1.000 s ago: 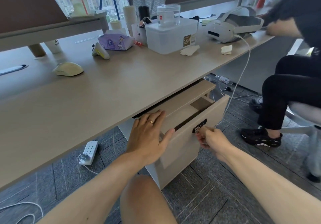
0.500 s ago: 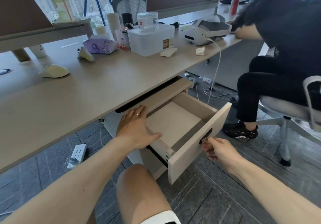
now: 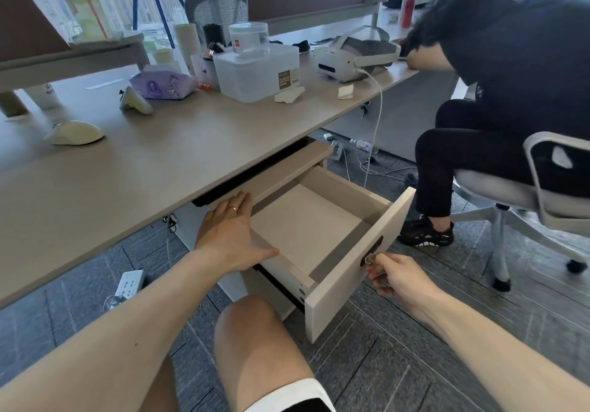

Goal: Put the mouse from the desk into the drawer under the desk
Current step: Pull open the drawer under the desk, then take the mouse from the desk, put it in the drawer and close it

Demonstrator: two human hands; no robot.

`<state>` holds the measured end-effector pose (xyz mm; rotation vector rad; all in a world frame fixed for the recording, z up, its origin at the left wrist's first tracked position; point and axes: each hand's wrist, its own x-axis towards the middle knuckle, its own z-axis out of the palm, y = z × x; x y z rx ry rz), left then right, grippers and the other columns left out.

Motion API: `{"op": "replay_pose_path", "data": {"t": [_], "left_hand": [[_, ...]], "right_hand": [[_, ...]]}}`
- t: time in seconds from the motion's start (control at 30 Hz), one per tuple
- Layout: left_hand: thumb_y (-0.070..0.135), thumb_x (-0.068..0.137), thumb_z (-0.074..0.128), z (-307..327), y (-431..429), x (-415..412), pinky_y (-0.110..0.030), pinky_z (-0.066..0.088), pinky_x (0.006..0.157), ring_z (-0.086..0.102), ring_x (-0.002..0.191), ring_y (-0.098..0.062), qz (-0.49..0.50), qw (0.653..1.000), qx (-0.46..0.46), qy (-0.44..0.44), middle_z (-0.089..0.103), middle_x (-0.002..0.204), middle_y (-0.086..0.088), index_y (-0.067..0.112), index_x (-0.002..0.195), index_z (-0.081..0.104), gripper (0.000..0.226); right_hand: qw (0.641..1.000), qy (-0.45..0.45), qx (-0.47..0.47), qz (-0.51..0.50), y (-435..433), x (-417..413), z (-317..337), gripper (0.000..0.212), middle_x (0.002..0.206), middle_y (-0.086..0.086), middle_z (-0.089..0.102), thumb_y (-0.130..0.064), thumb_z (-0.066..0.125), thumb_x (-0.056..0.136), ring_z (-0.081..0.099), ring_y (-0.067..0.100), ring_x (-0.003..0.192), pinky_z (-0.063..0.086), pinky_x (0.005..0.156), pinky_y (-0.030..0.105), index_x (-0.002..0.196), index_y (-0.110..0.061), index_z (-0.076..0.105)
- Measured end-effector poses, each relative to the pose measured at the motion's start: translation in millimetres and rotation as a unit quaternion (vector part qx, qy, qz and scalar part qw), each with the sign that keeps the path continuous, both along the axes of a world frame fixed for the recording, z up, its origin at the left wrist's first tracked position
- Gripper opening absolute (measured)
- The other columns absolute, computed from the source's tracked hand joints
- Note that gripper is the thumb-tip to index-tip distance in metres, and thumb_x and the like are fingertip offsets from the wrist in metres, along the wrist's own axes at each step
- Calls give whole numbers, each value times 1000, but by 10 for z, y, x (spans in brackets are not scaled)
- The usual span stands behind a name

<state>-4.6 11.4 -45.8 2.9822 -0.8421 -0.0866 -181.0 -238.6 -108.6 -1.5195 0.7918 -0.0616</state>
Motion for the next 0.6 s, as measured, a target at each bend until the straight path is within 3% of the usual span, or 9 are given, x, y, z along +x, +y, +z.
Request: {"op": "replay_pose_path", "data": {"t": [0.2,0.3,0.4,0.47,0.53,0.6], "left_hand": [[82,67,61,96,-24,-2,-44,16,120,7,153,-25,5,999,9,32,1,169,-2,17,160,-1,130],[79,73,58,217,-64,-61,-43,26,117,19,150,-27,6,998,-28,52,14,168,-5,15,159,7,119],[70,84,57,413,-60,-146,-43,35,114,33,145,-23,-65,990,-109,57,30,162,-2,21,159,17,98],[62,89,59,617,-20,-169,-41,37,112,41,139,-18,-130,975,-173,46,40,156,2,25,156,28,83],[56,90,62,845,60,-111,-39,42,107,52,129,-18,-154,962,-227,-4,53,145,1,24,150,42,71],[57,88,61,1056,208,18,-40,43,104,55,125,-23,-130,959,-249,-49,58,141,-3,23,146,47,68]], "right_hand": [[998,53,-19,41,-22,-10,133,27,79,8,67,-26,51,101,61,20,64,53,61,32,91,-8,68],[981,121,-118,99,-77,-38,362,40,76,6,65,-45,53,99,61,20,64,54,63,34,92,-9,68],[912,151,-340,171,-95,-24,758,52,66,2,67,-59,51,95,55,18,54,44,55,31,76,-12,65],[871,138,-428,196,-29,59,1074,54,65,1,69,-59,51,95,58,17,51,49,54,33,67,-14,60],[841,110,-484,215,108,200,1357,49,70,-1,70,-61,50,94,65,16,61,57,69,40,73,-19,63],[815,77,-530,222,264,383,1551,45,83,-3,70,-66,48,91,66,17,76,57,83,48,86,-25,64]]}}
